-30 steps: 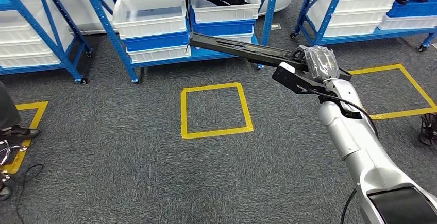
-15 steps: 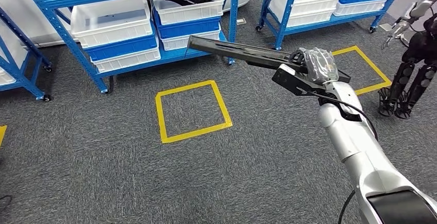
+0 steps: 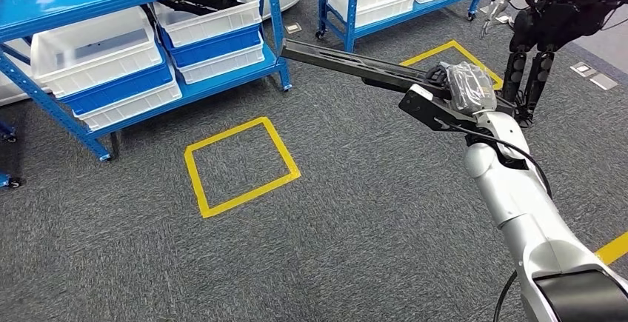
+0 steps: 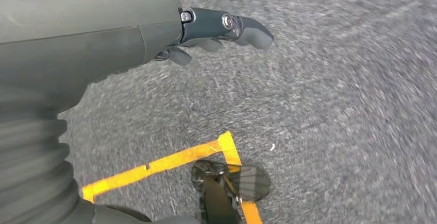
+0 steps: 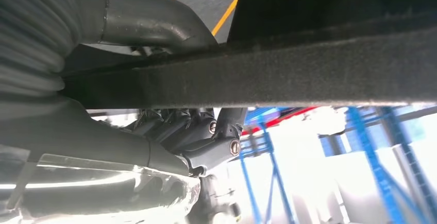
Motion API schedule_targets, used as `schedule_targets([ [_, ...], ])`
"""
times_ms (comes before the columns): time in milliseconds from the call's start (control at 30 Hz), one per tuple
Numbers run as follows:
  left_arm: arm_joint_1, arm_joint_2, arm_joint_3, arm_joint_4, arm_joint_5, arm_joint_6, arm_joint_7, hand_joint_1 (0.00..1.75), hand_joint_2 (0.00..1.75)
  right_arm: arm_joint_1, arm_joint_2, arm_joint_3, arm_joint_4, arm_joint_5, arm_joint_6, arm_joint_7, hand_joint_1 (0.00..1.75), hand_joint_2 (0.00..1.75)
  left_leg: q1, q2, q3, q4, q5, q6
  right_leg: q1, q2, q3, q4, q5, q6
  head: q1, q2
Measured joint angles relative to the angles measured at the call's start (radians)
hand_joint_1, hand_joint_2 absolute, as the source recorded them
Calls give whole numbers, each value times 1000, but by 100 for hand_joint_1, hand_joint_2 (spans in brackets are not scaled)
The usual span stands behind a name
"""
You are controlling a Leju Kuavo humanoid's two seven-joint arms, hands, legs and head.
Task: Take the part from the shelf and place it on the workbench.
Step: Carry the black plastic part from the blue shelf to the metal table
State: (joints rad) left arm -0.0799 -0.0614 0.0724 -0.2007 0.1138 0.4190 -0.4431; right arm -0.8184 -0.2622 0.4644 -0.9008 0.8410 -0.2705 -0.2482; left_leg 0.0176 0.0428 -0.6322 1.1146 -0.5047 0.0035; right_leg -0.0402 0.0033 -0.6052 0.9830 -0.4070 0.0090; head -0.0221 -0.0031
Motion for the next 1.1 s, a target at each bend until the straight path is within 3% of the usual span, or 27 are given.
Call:
schedule_targets([
  [67, 2, 0, 4, 0, 1, 0, 0, 0, 175, -2, 0, 0, 2, -1, 0, 2, 175, 175, 1, -33, -57, 139, -71, -3, 4, 24, -4, 0, 3, -5, 0, 0],
  [100, 3, 0, 4, 0, 1, 0, 0, 0, 175, -1, 0, -1, 4, -1, 0, 3, 175, 175, 1, -37, -74, 179, -82, -1, 7, 37, -6, 1, 5, -7, 0, 0],
  [133, 4, 0, 5, 0, 1, 0, 0, 0, 175, 0, 0, -2, 6, -2, -1, 3, 175, 175, 0, -39, -73, 180, -73, 5, 10, 50, -7, 1, 7, -9, 0, 0],
  [200, 4, 0, 6, 0, 1, -1, 0, 0, 175, 0, 0, -8, 8, -2, -3, 4, 175, 175, -3, -56, -22, 78, -9, 25, 17, 77, -6, 1, 10, -10, 0, 0],
  [267, 5, 4, 8, 0, 1, -1, -2, 0, 175, -1, -1, -14, 10, -3, -6, 4, 175, 175, -7, -105, 40, -46, 42, 52, 17, 99, -8, 0, 15, -6, 3, 0],
  [333, 6, 6, 10, 1, 2, -1, -4, 0, 175, 1, -3, -18, 11, -6, -11, 4, 175, 175, -13, -129, 63, -94, 53, 68, 9, 121, -13, -3, 22, 5, 3, 0],
  [400, 6, 6, 12, 0, 3, 0, -6, 0, 175, 7, -9, -23, 12, -7, -13, 1, 175, 175, -17, -104, 73, -119, 66, 75, 7, 136, -18, -13, 32, 19, 0, 0],
  [467, 5, 5, 14, 0, 5, 0, -10, 0, 175, 7, -16, -29, 12, -7, -15, -2, 175, 175, -15, -73, 87, -159, 88, 81, 16, 94, -44, 16, 15, 19, 4, 0],
  [533, 6, 3, 17, 0, 8, 0, -15, 0, 175, 3, -19, -32, 13, -8, -17, -4, 175, 175, -17, -45, 90, -176, 99, 81, 20, 32, -100, 130, -39, 8, 9, 0],
  [600, 8, 1, 19, 0, 9, 0, -16, 0, 175, 5, -20, -32, 16, -7, -18, -5, 175, 175, -20, -17, 84, -174, 100, 79, 15, 10, -151, 247, -81, 11, 12, 0],
  [633, 8, 0, 19, 0, 9, -1, -17, 0, 175, 8, -21, -33, 18, -7, -18, -5, 175, 175, -20, -3, 82, -173, 100, 77, 12, 6, -153, 261, -84, 19, 12, 0],
  [667, 8, -1, 20, 0, 9, -1, -17, 0, 175, 11, -22, -33, 20, -7, -18, -5, 175, 175, -21, 10, 80, -171, 99, 74, 10, 0, -133, 232, -72, 29, 13, 0],
  [700, 8, -2, 20, 0, 9, -1, -17, 0, 175, 11, -22, -34, 21, -6, -19, -5, 175, 175, -20, 22, 78, -166, 97, 69, 7, -15, -90, 163, -50, 39, 13, 0],
  [767, 7, -3, 20, 0, 9, -2, -17, 0, 175, 7, -21, -36, 21, -5, -20, -6, 175, 175, -26, 45, 71, -151, 88, 53, 9, -58, -9, 28, -17, 45, 13, 0],
  [833, 6, -2, 21, 0, 9, -2, -17, 0, 175, 2, -19, -39, 21, -4, -23, -6, 175, 175, -32, 65, 66, -136, 79, 41, 13, -70, 14, -14, -8, 34, 11, 0],
  [900, 6, -2, 23, 0, 9, -2, -15, 0, 175, 2, -19, -40, 21, -3, -24, -6, 175, 175, -29, 82, 64, -128, 75, 32, 10, -43, 8, -12, -2, 22, 9, 0],
  [933, 6, -2, 24, 0, 9, -2, -14, 0, 175, 2, -18, -40, 21, -3, -24, -6, 175, 175, -24, 73, 62, -119, 65, 26, 7, -31, 6, -11, 1, 16, 7, 0],
  [967, 6, -2, 25, 0, 9, -2, -13, 0, 175, 1, -16, -40, 21, -2, -24, -6, 175, 175, -18, 50, 52, -94, 44, 19, 4, -20, 5, -12, 4, 10, 7, 0],
  [1033, 7, -2, 28, 0, 9, -2, -12, 0, 175, -1, -11, -40, 21, -1, -24, -5, 175, 175, -10, -12, 9, 17, -29, 8, 3, 1, 1, -12, 9, 1, 5, 0],
  [1100, 9, -3, 28, 0, 7, -3, -10, 0, 175, 0, -6, -40, 22, 0, -24, -4, 175, 175, -7, -36, -44, 145, -87, 5, 7, 27, -5, -10, 13, -5, 5, 0],
])
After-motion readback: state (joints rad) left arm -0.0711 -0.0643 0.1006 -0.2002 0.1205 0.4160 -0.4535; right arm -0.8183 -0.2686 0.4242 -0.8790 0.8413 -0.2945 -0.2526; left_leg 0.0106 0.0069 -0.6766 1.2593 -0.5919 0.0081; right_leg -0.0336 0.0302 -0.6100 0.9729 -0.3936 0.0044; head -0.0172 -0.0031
